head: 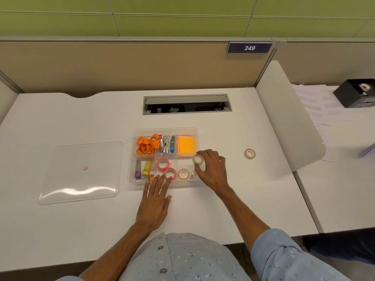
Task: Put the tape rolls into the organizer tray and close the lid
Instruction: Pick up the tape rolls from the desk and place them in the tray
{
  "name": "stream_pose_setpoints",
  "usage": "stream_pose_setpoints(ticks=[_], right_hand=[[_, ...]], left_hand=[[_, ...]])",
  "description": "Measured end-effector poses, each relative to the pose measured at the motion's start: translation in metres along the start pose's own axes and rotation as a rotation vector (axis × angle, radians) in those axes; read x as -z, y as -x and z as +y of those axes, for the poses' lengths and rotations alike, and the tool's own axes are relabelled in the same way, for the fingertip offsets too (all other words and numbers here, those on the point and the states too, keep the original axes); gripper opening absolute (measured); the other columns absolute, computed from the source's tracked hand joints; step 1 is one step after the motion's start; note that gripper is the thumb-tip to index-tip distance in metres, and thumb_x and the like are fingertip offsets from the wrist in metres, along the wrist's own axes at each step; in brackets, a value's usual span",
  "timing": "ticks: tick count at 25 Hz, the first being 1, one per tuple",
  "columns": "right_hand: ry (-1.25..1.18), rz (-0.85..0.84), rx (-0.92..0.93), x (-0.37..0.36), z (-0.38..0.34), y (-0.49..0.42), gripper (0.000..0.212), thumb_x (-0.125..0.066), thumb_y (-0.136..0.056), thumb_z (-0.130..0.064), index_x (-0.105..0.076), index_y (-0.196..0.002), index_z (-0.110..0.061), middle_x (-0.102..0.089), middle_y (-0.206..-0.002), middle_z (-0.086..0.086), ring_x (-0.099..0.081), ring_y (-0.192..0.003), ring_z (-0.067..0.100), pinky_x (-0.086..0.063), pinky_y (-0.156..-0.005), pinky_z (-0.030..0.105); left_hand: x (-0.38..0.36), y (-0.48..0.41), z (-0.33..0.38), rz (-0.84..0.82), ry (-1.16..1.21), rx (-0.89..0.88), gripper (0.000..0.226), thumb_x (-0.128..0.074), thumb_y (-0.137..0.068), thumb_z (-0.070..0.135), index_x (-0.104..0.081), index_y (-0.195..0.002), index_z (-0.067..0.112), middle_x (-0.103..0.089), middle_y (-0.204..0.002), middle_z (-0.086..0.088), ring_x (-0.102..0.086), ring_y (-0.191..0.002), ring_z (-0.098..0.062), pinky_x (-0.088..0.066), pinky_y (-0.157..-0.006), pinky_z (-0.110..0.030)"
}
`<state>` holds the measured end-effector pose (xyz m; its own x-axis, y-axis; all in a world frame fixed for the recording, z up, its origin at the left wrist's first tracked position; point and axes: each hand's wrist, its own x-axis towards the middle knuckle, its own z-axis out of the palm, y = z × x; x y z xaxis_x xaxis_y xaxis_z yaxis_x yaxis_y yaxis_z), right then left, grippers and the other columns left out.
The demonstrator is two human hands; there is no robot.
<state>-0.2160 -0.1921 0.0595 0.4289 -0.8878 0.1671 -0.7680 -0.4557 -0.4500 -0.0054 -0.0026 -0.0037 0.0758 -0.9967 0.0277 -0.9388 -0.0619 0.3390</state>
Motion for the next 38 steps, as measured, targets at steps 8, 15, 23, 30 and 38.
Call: stream_pose_setpoints(ticks=[8,15,23,30,38], right_hand=[[0.138,-0.1,0.046,-0.013,-0.006,-0.002,0.047,-0.064,-0.09,-0.039,-0.064,-0.133,-0.021,-0.062,-0.141,0.007,-0.056,-0.128,0.029,-0.042,-0.106,0.052],[0.097,0.043,-0.009,0.007,0.015,0.005,0.036,-0.063,-0.093,-0.026,-0.067,-0.128,-0.023,-0.062,-0.136,0.002,-0.055,-0.125,0.024,-0.04,-0.104,0.048],[0.173,0.017,-0.442,0.015,0.099,0.01,0.059,-0.07,-0.084,-0.021,-0.059,-0.141,-0.011,-0.056,-0.145,0.013,-0.049,-0.136,0.035,-0.038,-0.106,0.057],[0.26,-0.07,-0.582,0.032,0.151,0.01,0.06,-0.069,-0.086,-0.02,-0.054,-0.142,-0.005,-0.046,-0.154,0.018,-0.042,-0.141,0.038,-0.029,-0.115,0.061],[0.274,0.044,-0.43,0.012,0.125,0.028,0.025,-0.081,-0.078,-0.014,-0.072,-0.102,-0.011,-0.069,-0.109,0.01,-0.062,-0.104,0.034,-0.05,-0.08,0.047]], left_hand=[[-0.002,0.0,0.0,-0.028,-0.024,0.017,0.065,-0.017,-0.113,0.057,-0.015,-0.172,0.03,-0.032,-0.175,-0.008,-0.026,-0.163,-0.032,-0.025,-0.129,-0.063],[-0.003,0.001,0.001,-0.005,-0.033,0.012,0.064,-0.023,-0.113,0.052,-0.018,-0.172,0.027,-0.032,-0.175,-0.009,-0.025,-0.164,-0.031,-0.024,-0.13,-0.062],[-0.005,0.001,0.0,0.026,-0.062,-0.005,0.065,-0.032,-0.112,0.047,-0.02,-0.172,0.026,-0.033,-0.175,-0.01,-0.026,-0.163,-0.031,-0.009,-0.134,-0.053],[-0.006,0.002,0.0,0.059,-0.066,-0.021,0.066,-0.032,-0.112,0.043,-0.009,-0.173,0.03,-0.031,-0.175,-0.009,-0.024,-0.164,-0.031,-0.014,-0.133,-0.056],[-0.007,0.001,0.0,0.059,-0.057,-0.007,0.066,-0.031,-0.112,0.046,-0.01,-0.172,0.031,-0.031,-0.176,-0.009,-0.025,-0.163,-0.032,-0.014,-0.133,-0.057]])
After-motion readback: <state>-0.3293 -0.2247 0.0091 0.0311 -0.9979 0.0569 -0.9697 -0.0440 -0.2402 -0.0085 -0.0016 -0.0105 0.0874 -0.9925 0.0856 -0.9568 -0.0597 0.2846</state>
